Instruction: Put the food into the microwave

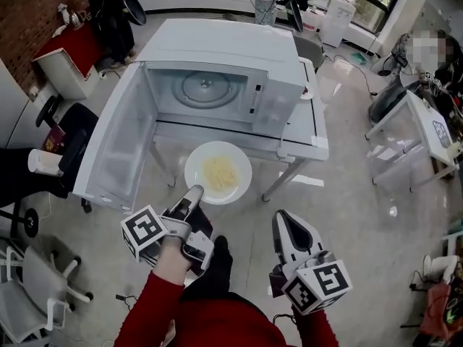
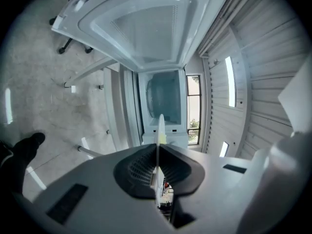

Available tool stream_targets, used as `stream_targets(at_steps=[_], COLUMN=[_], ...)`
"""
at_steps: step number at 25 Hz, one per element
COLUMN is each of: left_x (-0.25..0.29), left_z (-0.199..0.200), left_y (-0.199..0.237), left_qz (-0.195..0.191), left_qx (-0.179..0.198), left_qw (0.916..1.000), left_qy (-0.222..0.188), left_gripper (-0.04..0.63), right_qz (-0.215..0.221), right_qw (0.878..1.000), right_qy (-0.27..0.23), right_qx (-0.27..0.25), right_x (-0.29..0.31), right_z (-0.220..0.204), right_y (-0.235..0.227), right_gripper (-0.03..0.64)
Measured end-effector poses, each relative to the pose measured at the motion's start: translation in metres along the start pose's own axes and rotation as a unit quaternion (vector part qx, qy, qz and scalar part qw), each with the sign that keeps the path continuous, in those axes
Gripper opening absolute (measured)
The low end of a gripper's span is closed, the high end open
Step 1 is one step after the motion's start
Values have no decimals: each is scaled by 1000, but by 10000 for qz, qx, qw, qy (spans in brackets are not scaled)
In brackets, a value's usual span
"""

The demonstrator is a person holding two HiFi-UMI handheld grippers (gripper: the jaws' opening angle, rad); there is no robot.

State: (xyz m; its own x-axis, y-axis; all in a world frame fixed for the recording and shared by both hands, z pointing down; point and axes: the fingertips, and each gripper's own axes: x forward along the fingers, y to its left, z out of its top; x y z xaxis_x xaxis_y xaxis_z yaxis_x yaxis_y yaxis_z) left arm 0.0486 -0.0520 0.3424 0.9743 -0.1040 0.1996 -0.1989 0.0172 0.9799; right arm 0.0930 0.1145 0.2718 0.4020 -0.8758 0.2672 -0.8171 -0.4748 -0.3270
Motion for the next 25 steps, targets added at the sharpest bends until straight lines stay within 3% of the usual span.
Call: stream_targets(at_steps=[14,25], left_x=[64,99], left_z=[58,83], left_y=[-10,3], left_qz=[-122,-137], left_qx=[-188,-44], left_qw=[9947,9850], left_qy=[-1003,-1718], left_gripper=[21,21], right_qz=[956,1776], right_qw=[9906,9695], right_qy=[762,1199], right_qx=[-616,-1185], right_x=[120,186], right_z=[34,25], right_y=[-18,-19], right_gripper=[14,14])
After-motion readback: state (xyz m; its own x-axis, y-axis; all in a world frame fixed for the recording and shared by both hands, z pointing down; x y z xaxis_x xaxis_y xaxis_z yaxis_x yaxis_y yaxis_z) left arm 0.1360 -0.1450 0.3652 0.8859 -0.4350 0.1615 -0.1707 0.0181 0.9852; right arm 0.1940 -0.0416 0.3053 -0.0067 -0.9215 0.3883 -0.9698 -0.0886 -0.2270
